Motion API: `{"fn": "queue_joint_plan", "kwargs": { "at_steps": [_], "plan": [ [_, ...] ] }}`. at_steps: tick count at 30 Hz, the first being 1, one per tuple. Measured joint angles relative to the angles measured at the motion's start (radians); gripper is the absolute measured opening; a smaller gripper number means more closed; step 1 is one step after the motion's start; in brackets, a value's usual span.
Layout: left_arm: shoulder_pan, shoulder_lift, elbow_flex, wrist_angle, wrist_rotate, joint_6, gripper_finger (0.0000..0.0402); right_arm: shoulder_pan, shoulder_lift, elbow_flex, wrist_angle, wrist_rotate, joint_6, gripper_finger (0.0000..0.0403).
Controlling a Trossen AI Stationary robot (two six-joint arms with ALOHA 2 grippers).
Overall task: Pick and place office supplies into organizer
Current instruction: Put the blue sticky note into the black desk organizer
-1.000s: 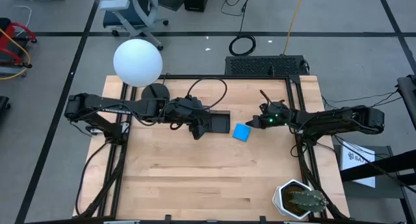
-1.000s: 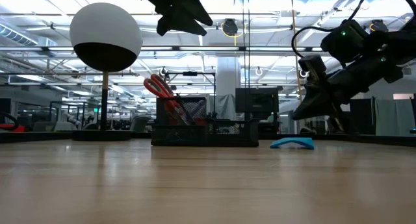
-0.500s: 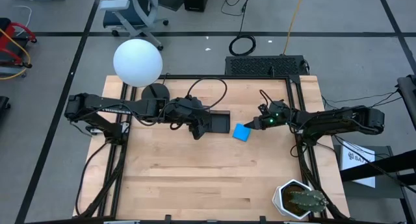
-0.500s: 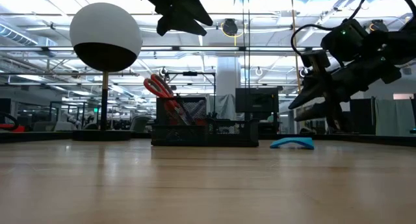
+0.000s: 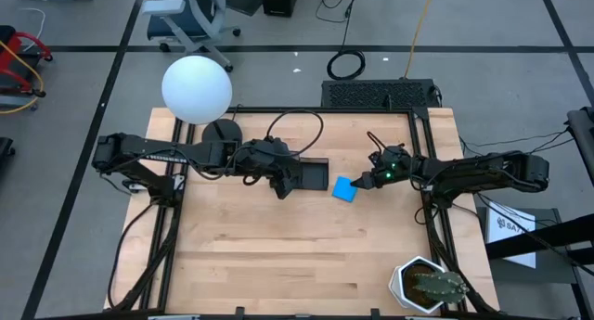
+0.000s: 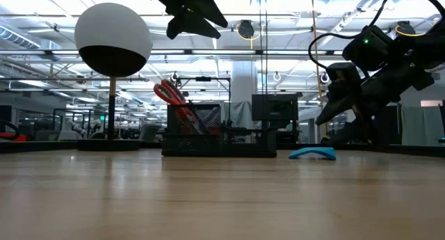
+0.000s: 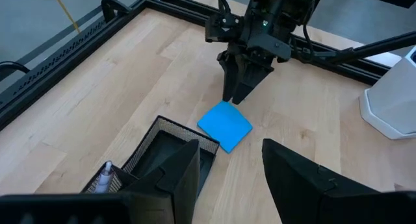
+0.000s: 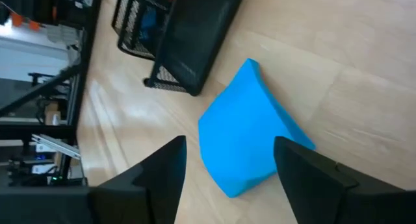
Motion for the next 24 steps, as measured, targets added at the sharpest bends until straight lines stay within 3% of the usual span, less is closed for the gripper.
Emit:
{"fn": "queue_joint_plan", "kwargs": {
  "at_steps": [7, 13, 18, 24],
  "plan": [
    [0.000, 0.000, 0.000, 0.000, 0.000, -0.001, 0.0173, -0.022, 0.000, 0.000, -0.024, -0.005, -0.019, 0.0226],
    [0.000, 0.000, 0.000, 0.000, 0.000, -0.003, 0.0173, -0.050, 0.000, 0.000, -0.070, -0.105, 0.014, 0.0227],
    [0.000, 0.000, 0.000, 0.000, 0.000, -0.002, 0.0173, -0.050, 0.000, 0.000, -0.134, -0.094, -0.003, 0.0227],
    [0.000, 0.000, 0.000, 0.000, 0.000, -0.002, 0.0173, -0.045, 0.000, 0.000, -0.108, 0.004, 0.013, 0.0225]
  ]
}}
